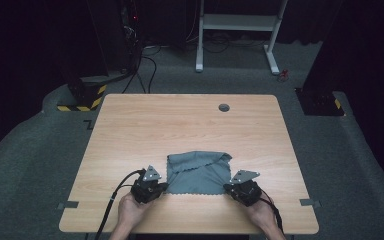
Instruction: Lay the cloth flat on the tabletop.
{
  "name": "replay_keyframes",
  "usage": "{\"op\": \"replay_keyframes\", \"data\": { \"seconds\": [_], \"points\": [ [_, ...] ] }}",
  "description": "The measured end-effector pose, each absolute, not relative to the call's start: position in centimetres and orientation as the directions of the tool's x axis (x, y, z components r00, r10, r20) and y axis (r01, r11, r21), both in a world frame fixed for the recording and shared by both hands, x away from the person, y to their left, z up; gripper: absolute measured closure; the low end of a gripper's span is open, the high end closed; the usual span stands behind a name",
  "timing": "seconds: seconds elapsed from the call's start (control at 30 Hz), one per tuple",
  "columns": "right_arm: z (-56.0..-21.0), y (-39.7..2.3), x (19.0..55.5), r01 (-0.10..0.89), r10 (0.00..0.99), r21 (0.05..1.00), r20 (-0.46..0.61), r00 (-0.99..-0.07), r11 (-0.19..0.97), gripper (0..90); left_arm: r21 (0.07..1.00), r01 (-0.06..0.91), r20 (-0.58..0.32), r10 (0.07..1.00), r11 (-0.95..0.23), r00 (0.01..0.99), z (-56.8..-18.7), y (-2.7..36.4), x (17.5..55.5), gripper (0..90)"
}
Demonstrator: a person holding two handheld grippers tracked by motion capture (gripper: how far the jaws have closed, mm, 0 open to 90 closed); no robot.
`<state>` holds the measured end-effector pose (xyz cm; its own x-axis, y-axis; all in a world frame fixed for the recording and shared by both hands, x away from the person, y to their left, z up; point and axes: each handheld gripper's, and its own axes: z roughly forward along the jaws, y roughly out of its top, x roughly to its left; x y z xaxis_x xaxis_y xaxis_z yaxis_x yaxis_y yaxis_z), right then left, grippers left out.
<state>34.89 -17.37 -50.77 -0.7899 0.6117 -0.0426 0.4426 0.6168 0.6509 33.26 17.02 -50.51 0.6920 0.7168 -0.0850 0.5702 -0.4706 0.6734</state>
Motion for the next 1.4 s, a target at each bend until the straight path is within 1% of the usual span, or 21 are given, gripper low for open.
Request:
{"op": "replay_keyframes", "data": {
  "seconds": [0.1, 0.17, 0.2, 0.27, 0.3, 0.37, 0.5, 0.57, 0.73, 0.77, 0.87, 0.93, 1.03, 1.17, 1.2, 1.23, 1.3, 1.37, 1.4],
  "points": [
    [-50.8, -17.8, 34.4, 0.449, 0.615, 0.656, -0.029, -0.788, 0.606, 90.0, 0.661, 0.574, -0.093, 0.706, -0.483, 0.702, -50.5, 17.2, 32.8, 88.6],
    [-50.9, -17.8, 34.1, 0.445, 0.611, 0.654, -0.034, -0.791, 0.612, 89.8, 0.643, 0.57, -0.062, 0.707, -0.512, 0.704, -50.5, 17.0, 32.4, 89.2],
    [-51.0, -17.7, 34.0, 0.438, 0.604, 0.651, -0.04, -0.796, 0.62, 89.6, 0.641, 0.574, -0.067, 0.708, -0.51, 0.703, -50.6, 17.0, 32.2, 89.3],
    [-51.1, -17.7, 33.9, 0.437, 0.6, 0.653, -0.034, -0.799, 0.618, 87.0, 0.643, 0.571, -0.072, 0.702, -0.51, 0.709, -50.5, 17.2, 32.1, 88.7],
    [-51.1, -17.7, 34.0, 0.438, 0.601, 0.656, -0.03, -0.799, 0.615, 82.7, 0.652, 0.576, -0.084, 0.709, -0.492, 0.7, -50.5, 17.1, 32.1, 86.1],
    [-50.9, -17.7, 34.2, 0.44, 0.609, 0.673, -0.02, -0.793, 0.595, 80.4, 0.67, 0.571, -0.095, 0.708, -0.474, 0.7, -50.2, 17.1, 32.5, 80.5],
    [-50.2, -17.7, 35.1, 0.443, 0.639, 0.713, -0.009, -0.77, 0.544, 80.2, 0.697, 0.561, -0.084, 0.726, -0.447, 0.683, -49.9, 16.4, 33.8, 73.1],
    [-50.3, -17.5, 35.9, 0.448, 0.654, 0.724, -0.007, -0.756, 0.525, 80.3, 0.703, 0.555, -0.063, 0.738, -0.446, 0.672, -49.9, 16.0, 34.8, 69.2],
    [-51.0, -17.0, 37.1, 0.454, 0.676, 0.73, -0.015, -0.737, 0.511, 79.3, 0.704, 0.552, -0.051, 0.743, -0.448, 0.668, -50.0, 15.1, 36.1, 62.1],
    [-51.6, -16.9, 37.6, 0.468, 0.69, 0.732, -0.004, -0.724, 0.496, 76.9, 0.701, 0.548, -0.041, 0.741, -0.457, 0.671, -50.1, 14.6, 36.6, 60.7],
    [-52.0, -16.8, 37.8, 0.481, 0.701, 0.728, 0.001, -0.713, 0.488, 74.6, 0.693, 0.547, -0.029, 0.74, -0.47, 0.672, -50.2, 14.0, 37.2, 58.6],
    [-52.2, -16.7, 37.7, 0.472, 0.703, 0.738, -0.004, -0.711, 0.482, 71.3, 0.69, 0.539, -0.007, 0.74, -0.483, 0.672, -50.3, 13.6, 37.6, 57.0],
    [-52.3, -16.5, 37.5, 0.454, 0.702, 0.74, -0.034, -0.711, 0.496, 67.2, 0.678, 0.528, 0.028, 0.736, -0.511, 0.676, -50.5, 12.8, 38.0, 57.0],
    [-52.3, -16.6, 37.6, 0.454, 0.704, 0.741, -0.034, -0.709, 0.494, 66.5, 0.664, 0.516, 0.059, 0.726, -0.541, 0.686, -50.8, 12.0, 38.4, 58.3],
    [-52.3, -16.6, 37.6, 0.455, 0.706, 0.741, -0.037, -0.707, 0.494, 66.0, 0.659, 0.506, 0.084, 0.723, -0.557, 0.686, -50.8, 11.8, 38.5, 59.1],
    [-52.3, -16.5, 37.5, 0.458, 0.708, 0.74, -0.034, -0.706, 0.492, 66.0, 0.654, 0.498, 0.1, 0.718, -0.569, 0.689, -50.8, 11.6, 38.6, 60.8],
    [-52.3, -16.5, 37.5, 0.457, 0.707, 0.74, -0.035, -0.706, 0.493, 66.0, 0.648, 0.497, 0.101, 0.712, -0.577, 0.695, -50.8, 11.5, 38.8, 66.0],
    [-52.3, -16.5, 37.5, 0.46, 0.709, 0.74, -0.033, -0.704, 0.491, 66.0, 0.644, 0.508, 0.081, 0.711, -0.573, 0.698, -50.7, 11.4, 39.2, 75.9],
    [-52.3, -16.5, 37.5, 0.457, 0.707, 0.74, -0.035, -0.706, 0.493, 66.0, 0.643, 0.507, 0.081, 0.708, -0.575, 0.701, -50.6, 11.3, 39.4, 78.9]
  ]
}}
